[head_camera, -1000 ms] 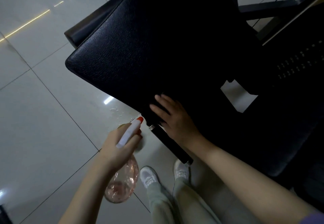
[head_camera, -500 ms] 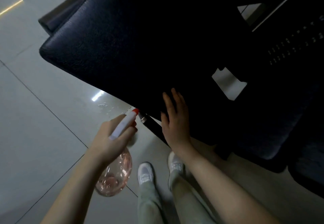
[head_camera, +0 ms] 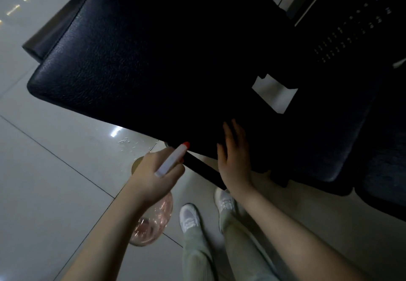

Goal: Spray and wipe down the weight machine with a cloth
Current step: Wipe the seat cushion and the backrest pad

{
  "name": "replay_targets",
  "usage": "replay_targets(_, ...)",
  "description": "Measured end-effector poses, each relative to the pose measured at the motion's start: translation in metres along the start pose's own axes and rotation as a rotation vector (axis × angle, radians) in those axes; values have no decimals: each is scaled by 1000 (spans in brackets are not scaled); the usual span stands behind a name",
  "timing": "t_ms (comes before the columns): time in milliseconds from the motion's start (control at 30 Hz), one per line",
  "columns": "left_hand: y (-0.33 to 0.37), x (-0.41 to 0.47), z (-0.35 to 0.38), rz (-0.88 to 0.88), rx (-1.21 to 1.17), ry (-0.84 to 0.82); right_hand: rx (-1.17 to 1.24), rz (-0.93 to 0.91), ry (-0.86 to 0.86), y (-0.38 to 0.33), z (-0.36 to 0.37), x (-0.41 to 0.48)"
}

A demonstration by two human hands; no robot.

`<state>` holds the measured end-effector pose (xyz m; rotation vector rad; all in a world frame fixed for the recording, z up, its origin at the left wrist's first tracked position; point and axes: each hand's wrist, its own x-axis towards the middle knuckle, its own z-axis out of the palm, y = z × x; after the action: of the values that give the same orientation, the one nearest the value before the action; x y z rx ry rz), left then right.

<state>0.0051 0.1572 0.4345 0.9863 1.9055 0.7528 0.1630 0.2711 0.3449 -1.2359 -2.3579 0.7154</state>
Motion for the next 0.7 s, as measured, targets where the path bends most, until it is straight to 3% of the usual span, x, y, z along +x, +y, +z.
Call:
replay_targets(100,4,5,7,20,21,-57,-285,-232,-147,25,-25,-9)
replay_targets(167,6,8,13,20,10,-94,-397,-168,-194,33,-39,-9)
replay_targets(433,18,16,36,1,97,-174,49,226,33,16,-83,23)
replay_targets(567,17,21,37,-1,99,-191,156,393,31,22,-82,34)
replay_targets(700,13,25,36,-9,80,-177,207,433,-53,15,-44,14)
